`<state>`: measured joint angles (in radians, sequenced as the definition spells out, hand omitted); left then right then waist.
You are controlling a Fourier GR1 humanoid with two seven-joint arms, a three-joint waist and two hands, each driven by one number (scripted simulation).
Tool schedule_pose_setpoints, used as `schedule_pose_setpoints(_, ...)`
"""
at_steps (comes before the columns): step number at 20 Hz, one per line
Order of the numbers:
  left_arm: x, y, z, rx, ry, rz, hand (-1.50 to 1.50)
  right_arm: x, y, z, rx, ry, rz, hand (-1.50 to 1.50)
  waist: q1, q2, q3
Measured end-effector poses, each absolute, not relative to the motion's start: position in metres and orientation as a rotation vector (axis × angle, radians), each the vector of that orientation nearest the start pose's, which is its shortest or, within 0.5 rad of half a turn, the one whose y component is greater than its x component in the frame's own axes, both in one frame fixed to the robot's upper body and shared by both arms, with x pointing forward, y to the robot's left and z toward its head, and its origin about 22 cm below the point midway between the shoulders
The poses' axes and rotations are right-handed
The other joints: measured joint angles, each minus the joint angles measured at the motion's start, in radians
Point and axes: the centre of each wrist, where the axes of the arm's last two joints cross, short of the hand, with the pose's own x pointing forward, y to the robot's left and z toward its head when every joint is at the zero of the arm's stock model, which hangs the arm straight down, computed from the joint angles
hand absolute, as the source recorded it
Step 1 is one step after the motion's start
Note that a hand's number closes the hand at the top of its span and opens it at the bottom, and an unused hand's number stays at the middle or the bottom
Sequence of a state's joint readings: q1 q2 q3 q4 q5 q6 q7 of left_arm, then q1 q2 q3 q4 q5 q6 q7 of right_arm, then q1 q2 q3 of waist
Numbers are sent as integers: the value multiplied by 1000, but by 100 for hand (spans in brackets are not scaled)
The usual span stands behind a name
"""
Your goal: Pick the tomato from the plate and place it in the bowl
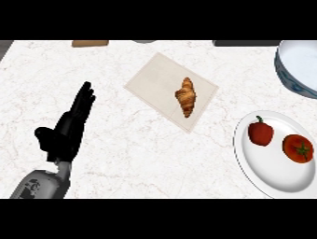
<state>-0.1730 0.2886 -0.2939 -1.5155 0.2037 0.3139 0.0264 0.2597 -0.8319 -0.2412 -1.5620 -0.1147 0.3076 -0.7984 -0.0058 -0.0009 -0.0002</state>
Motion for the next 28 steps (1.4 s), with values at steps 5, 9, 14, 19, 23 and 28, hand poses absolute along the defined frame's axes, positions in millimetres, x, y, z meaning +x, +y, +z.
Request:
schedule_pose_setpoints(5,270,214,19,67,-1592,-111,0,188,-457,100,-277,-1832,903,-150,7,2,0)
schedule_pose_setpoints(9,271,212,28,66,-1596,-108,0,190,-458,87,-289,-1743,967,-150,7,1,0)
schedule_pose_setpoints(14,276,212,28,66,-1594,-108,0,201,-463,63,-284,-1700,995,-150,8,2,0)
schedule_pose_setpoints(19,273,216,30,68,-1589,-111,0,205,-471,52,-270,-1695,975,-150,8,1,1)
schedule_pose_setpoints(23,273,216,31,68,-1588,-107,0,202,-474,59,-240,-1712,944,-150,4,0,1)
schedule_pose_setpoints(28,272,224,32,66,-1591,-108,0,202,-475,48,-201,-1711,912,-150,8,1,1)
